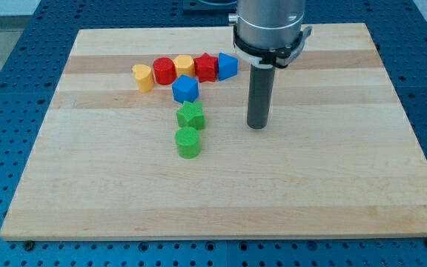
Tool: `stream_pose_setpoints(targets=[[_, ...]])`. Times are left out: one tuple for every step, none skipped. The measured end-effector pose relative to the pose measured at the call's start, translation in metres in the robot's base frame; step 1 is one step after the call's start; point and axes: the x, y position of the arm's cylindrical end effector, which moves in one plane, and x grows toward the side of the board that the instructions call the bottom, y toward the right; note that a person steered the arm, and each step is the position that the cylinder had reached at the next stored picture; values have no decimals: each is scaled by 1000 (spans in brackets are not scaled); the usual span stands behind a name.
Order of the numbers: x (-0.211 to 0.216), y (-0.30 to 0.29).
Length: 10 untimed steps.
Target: Place the blue cube below the blue triangle
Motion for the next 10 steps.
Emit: stream_pose_setpoints(targets=[[-12,-17],[-24,-21],[-57,-49],[-58,-61],[-58,-85],[-58,-86],[-24,-92],[-2,-91],[8,-91],[6,-109]])
